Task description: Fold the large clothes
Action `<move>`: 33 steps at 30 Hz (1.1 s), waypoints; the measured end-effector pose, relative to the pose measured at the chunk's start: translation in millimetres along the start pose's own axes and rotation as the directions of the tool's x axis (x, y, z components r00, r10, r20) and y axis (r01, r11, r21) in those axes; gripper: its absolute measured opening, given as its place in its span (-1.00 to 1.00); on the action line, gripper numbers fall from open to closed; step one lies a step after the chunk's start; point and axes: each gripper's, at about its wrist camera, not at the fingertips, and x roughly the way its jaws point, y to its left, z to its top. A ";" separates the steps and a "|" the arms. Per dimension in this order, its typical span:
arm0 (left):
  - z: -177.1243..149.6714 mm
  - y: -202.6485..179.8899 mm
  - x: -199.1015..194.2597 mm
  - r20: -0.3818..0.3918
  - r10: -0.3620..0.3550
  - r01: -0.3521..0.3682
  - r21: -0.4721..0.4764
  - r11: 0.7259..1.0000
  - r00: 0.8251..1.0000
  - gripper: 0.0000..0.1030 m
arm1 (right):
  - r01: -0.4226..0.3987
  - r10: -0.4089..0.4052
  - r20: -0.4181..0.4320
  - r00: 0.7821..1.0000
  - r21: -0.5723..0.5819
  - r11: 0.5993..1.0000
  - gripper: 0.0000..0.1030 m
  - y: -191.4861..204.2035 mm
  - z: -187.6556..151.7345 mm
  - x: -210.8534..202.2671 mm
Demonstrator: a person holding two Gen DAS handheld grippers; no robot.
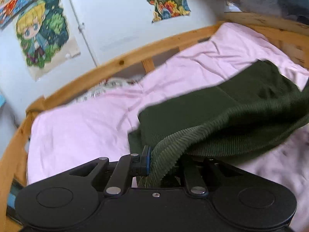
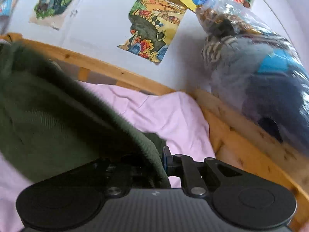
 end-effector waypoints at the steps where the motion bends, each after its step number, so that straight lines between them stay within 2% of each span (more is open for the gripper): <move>1: 9.0 -0.5 16.6 0.008 0.015 -0.015 0.002 1.000 1.000 -0.74 | 0.009 -0.009 0.003 1.000 0.000 1.000 -0.72 0.4 2.1 18.7; 2: 16.3 -1.3 31.6 0.012 0.025 -0.025 0.003 1.000 1.000 -0.74 | 0.016 -0.016 0.005 1.000 -0.002 1.000 -0.70 0.4 1.9 35.0; 4: 28.1 -1.4 69.5 0.012 0.034 -0.034 -0.018 0.999 0.999 -0.73 | 0.036 -0.036 0.027 0.999 -0.002 0.999 -0.49 4.3 -6.1 62.6; 6: 29.4 -0.4 103.1 0.001 0.021 -0.021 -0.057 0.998 1.000 -0.72 | 0.054 -0.056 0.048 0.997 0.044 0.998 0.01 6.2 -21.1 81.4; 9: 12.8 11.1 147.8 -0.035 -0.067 0.060 -0.172 0.983 0.997 -0.67 | 0.023 -0.022 -0.005 1.000 0.148 0.989 0.21 -3.1 -31.6 102.0; 10: 5.5 16.8 157.7 -0.048 -0.107 0.094 -0.213 0.973 0.993 -0.56 | 0.005 -0.004 -0.004 1.000 0.167 0.986 0.26 -6.5 -34.9 104.6; 11: -1.9 22.7 166.4 -0.062 -0.142 0.121 -0.256 0.959 0.988 -0.49 | 0.004 -0.004 -0.002 1.000 0.177 0.984 0.44 -8.7 -38.0 104.5; 12: -7.6 30.0 173.4 -0.070 -0.160 0.132 -0.305 0.943 0.985 -0.29 | 0.002 -0.002 0.001 1.000 0.190 0.982 0.63 -11.2 -41.4 105.0; 13: -11.2 36.5 176.5 -0.066 -0.173 0.140 -0.345 0.928 0.983 -0.07 | 0.000 -0.001 0.002 1.000 0.205 0.979 0.70 -14.0 -43.4 105.3; 16: -13.5 60.2 177.8 -0.015 -0.201 0.170 -0.467 0.868 0.980 0.35 | -0.046 0.037 0.034 0.999 0.290 0.956 0.75 -27.0 -48.7 104.0; 17: -13.6 65.4 175.0 0.003 -0.197 0.173 -0.490 0.855 0.980 0.43 | -0.104 0.080 0.084 0.993 0.347 0.932 0.76 -34.5 -50.3 100.3; 19: -13.0 76.0 168.7 0.043 -0.166 0.163 -0.528 0.833 0.985 0.86 | -0.229 0.158 0.191 0.969 0.444 0.866 1.00 -47.9 -52.5 89.6; 21: -15.5 83.2 161.5 0.069 -0.130 0.146 -0.555 0.819 0.989 0.98 | -0.327 0.215 0.271 0.938 0.487 0.810 1.00 -57.2 -53.3 80.0; 22: -16.4 85.6 158.5 0.069 -0.120 0.138 -0.564 0.814 0.990 0.99 | -0.353 0.239 0.279 0.930 0.500 0.791 1.00 -60.0 -54.3 77.6; 24: -17.2 87.3 158.3 0.049 -0.126 0.131 -0.574 0.809 0.991 0.99 | -0.336 0.247 0.236 0.940 0.506 0.795 1.00 -62.8 -58.6 75.9; 26: -18.9 82.9 162.2 -0.001 -0.125 0.102 -0.567 0.817 0.992 0.99 | -0.303 0.248 0.176 0.953 0.469 0.830 1.00 -60.5 -62.1 73.5; 29: -23.5 72.0 171.1 -0.071 -0.131 0.075 -0.520 0.851 0.989 0.89 | -0.234 0.233 0.050 0.971 0.389 0.891 1.00 -53.5 -66.5 79.1; 31: -24.2 64.9 177.1 -0.104 -0.131 0.065 -0.484 0.873 0.986 0.45 | -0.209 0.218 0.017 0.976 0.373 0.904 0.94 -51.1 -71.9 83.2; 32: -24.3 62.9 179.7 -0.115 -0.135 0.066 -0.468 0.881 0.984 0.28 | -0.214 0.220 0.026 0.975 0.366 0.906 0.68 -50.8 -73.6 84.9; 33: -25.4 60.5 181.1 -0.122 -0.138 0.068 -0.457 0.887 0.983 -0.15 | -0.218 0.220 0.037 0.975 0.356 0.909 0.27 -50.6 -73.3 86.2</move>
